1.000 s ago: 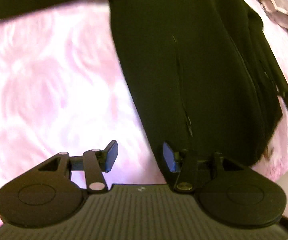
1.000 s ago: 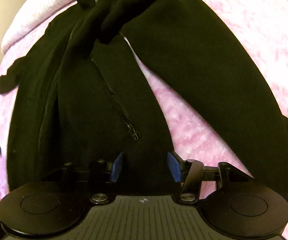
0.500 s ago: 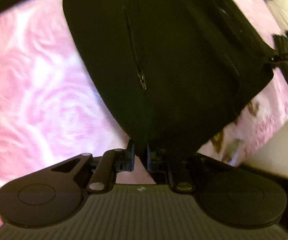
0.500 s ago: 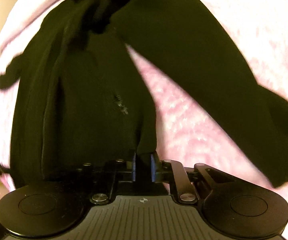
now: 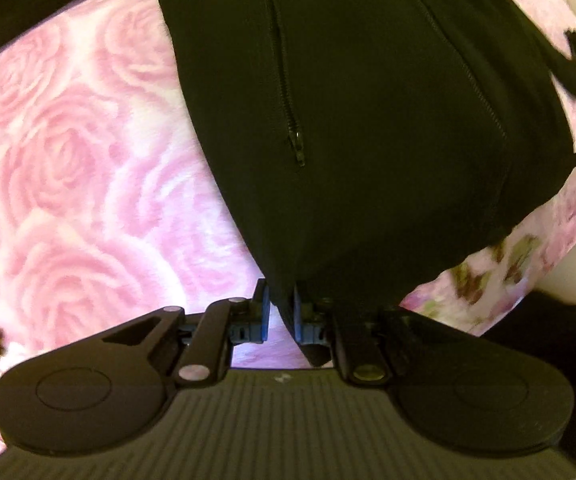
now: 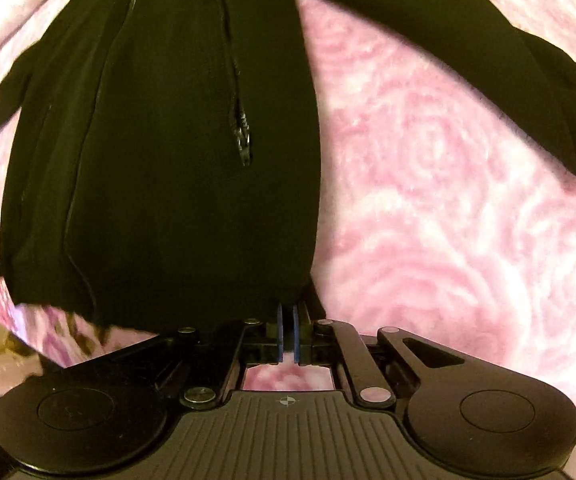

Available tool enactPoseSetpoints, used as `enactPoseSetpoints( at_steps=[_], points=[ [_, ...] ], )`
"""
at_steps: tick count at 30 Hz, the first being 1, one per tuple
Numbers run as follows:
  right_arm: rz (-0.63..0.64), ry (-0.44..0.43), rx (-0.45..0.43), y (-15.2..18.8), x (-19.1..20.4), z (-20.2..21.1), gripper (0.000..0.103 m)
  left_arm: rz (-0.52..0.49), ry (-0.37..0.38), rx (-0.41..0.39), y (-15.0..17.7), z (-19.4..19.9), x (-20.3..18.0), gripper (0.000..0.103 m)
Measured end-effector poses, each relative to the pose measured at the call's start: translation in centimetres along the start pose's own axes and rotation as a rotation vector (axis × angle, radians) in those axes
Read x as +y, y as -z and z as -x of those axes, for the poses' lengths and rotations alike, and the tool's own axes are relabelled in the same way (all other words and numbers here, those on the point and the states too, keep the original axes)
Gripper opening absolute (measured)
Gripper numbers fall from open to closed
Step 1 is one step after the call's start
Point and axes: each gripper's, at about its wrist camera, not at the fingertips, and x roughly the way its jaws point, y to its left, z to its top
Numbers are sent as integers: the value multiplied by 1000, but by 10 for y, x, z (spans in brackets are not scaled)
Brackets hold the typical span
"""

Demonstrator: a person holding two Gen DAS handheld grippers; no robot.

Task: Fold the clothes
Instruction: 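Lift the jacket by the collar with both grippers and shake it out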

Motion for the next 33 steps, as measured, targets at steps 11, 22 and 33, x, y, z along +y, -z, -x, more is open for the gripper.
enactPoseSetpoints(
  at_steps=[11, 22, 33],
  points=[
    [-138, 59, -170, -5, -53, 51, 23, -19, -6, 80, -15, 24, 7, 12],
    [610, 448, -141, -51, -96, 3, 59, -153, -75, 58, -81, 30, -36, 17],
    [97, 343, -223, -147, -190, 110, 1, -224, -61, 62, -109, 7, -74, 20]
  ],
)
